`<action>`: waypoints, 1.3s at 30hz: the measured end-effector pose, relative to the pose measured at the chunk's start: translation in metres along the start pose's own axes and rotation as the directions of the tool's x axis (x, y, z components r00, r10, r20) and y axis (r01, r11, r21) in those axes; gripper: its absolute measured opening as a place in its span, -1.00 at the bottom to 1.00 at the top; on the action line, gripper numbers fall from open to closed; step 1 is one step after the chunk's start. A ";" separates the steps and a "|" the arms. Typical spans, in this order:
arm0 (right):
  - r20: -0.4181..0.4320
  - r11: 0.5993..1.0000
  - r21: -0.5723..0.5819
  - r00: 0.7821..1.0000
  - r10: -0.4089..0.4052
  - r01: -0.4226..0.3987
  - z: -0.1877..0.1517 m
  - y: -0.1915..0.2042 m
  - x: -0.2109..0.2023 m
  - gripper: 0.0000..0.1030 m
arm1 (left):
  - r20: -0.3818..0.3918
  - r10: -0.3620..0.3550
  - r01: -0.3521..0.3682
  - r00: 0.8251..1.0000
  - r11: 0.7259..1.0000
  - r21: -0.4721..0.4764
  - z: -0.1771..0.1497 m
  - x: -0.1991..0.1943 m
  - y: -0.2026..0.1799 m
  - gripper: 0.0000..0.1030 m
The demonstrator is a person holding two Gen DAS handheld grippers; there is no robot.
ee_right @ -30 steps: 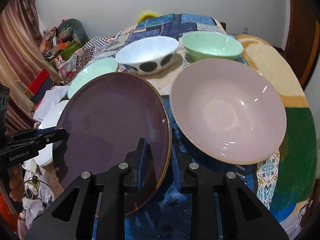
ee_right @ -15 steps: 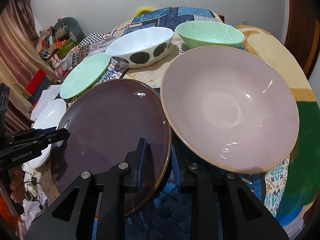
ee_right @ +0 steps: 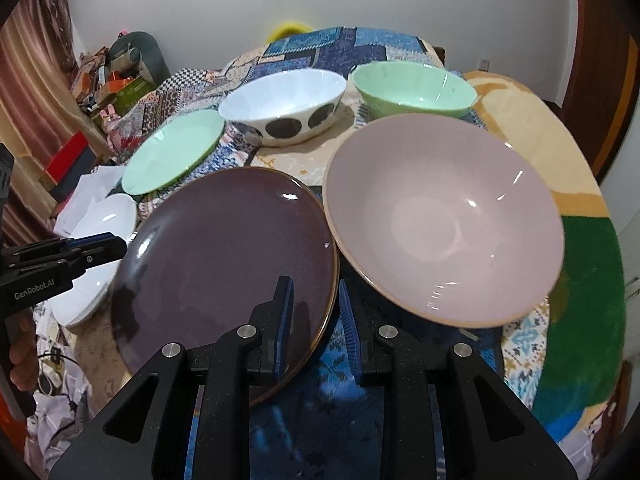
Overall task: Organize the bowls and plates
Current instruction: 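Lower the dark purple plate onto the quilt and open both grippers, then grasp the rim of the white plate with both grippers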
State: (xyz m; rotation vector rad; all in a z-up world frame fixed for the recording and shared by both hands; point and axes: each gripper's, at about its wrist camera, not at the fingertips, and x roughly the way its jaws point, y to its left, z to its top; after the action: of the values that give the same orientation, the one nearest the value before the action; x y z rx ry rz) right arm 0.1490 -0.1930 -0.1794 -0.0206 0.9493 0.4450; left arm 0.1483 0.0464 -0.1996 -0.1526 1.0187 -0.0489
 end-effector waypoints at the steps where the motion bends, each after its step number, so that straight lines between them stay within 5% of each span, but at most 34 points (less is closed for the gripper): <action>1: 0.004 1.000 0.002 1.000 0.003 -0.003 0.001 0.001 -0.003 -0.57 | 0.007 0.000 0.000 1.000 1.000 -0.001 0.000 -0.004 0.000 -0.54; 8: 0.048 0.999 -0.035 0.999 0.017 -0.016 0.007 0.023 -0.027 -0.51 | 0.106 0.012 -0.012 0.994 1.000 -0.001 -0.005 -0.050 0.002 -0.31; 13: 0.106 0.998 -0.063 0.994 0.022 -0.015 0.014 0.040 -0.041 -0.02 | 0.175 0.030 -0.031 0.984 1.000 0.005 -0.010 -0.079 0.007 -0.09; 20: 0.157 0.995 -0.095 0.986 0.053 -0.038 0.022 0.064 -0.044 0.30 | 0.259 0.093 -0.096 0.961 0.995 -0.001 -0.019 -0.111 0.028 0.21; 30: 0.144 0.986 -0.153 0.985 0.095 -0.073 0.030 0.107 -0.022 0.58 | 0.266 0.163 -0.144 0.950 0.985 -0.092 -0.034 -0.118 0.082 0.55; 39: 0.086 0.971 -0.214 0.988 0.129 -0.108 0.033 0.144 0.014 0.59 | 0.185 0.187 -0.155 0.965 0.972 -0.175 -0.046 -0.094 0.137 0.57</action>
State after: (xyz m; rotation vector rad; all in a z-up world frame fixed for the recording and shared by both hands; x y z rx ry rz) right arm 0.1276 -0.0501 -0.1451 -0.1324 0.8051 0.6498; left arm 0.0560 0.1871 -0.1646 -0.2097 0.8301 0.2033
